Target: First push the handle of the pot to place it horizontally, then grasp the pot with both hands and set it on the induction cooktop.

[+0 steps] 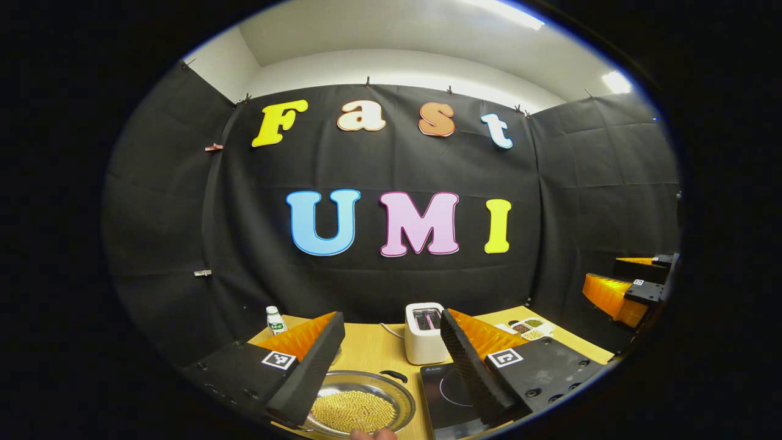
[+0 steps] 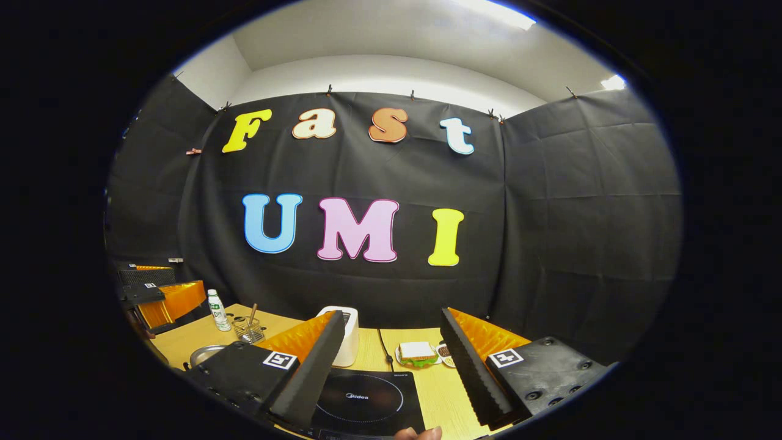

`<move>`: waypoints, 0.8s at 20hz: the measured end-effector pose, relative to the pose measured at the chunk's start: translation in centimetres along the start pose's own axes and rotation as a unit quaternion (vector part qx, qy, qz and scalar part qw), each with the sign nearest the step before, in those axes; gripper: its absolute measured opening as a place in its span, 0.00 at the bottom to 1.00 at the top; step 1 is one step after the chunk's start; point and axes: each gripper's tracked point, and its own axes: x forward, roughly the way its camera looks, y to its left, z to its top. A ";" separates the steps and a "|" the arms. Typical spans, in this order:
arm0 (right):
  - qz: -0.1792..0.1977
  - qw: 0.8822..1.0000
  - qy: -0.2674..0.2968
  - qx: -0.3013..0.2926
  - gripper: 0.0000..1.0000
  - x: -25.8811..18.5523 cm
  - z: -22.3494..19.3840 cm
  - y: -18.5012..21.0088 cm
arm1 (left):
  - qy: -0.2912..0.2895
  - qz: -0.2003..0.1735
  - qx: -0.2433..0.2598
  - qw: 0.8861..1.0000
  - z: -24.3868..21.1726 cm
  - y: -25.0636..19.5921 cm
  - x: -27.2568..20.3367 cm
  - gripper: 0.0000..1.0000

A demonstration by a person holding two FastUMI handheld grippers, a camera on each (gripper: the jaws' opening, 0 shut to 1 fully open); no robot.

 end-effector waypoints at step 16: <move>0.021 0.999 0.006 -0.033 0.98 -0.1 -1.4 0.7 | 0.194 -0.061 -0.055 0.978 -11.6 4.3 -3.3 0.05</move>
